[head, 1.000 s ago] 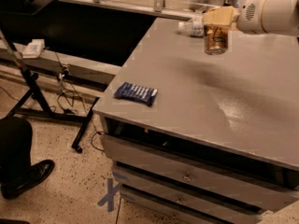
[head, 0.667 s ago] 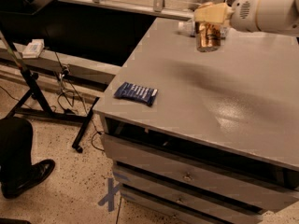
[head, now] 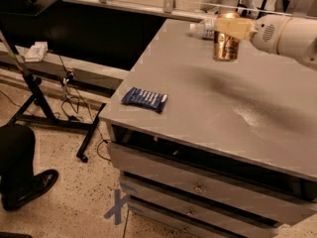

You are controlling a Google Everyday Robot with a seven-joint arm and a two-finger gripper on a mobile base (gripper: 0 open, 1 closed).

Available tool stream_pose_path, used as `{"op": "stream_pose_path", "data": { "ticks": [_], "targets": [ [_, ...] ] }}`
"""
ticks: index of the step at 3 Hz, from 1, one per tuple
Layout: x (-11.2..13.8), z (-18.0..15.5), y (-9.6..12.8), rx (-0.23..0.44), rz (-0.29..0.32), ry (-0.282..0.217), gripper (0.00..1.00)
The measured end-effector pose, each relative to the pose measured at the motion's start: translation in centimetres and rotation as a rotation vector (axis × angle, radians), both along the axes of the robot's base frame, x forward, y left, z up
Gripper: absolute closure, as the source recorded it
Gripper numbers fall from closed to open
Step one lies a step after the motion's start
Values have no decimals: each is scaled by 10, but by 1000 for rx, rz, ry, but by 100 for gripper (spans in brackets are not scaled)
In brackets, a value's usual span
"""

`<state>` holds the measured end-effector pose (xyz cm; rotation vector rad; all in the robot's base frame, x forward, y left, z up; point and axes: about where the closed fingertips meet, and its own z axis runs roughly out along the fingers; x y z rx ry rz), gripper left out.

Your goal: Place orange can upright

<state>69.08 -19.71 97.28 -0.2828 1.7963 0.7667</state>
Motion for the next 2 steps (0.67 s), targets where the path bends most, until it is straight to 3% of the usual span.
{"op": "stream_pose_path", "data": {
  "ticks": [1,2],
  "targets": [
    [-4,-2,-9,22,-39,-148,100],
    [-13,7,9,-72,-48,-320,100]
  ]
}}
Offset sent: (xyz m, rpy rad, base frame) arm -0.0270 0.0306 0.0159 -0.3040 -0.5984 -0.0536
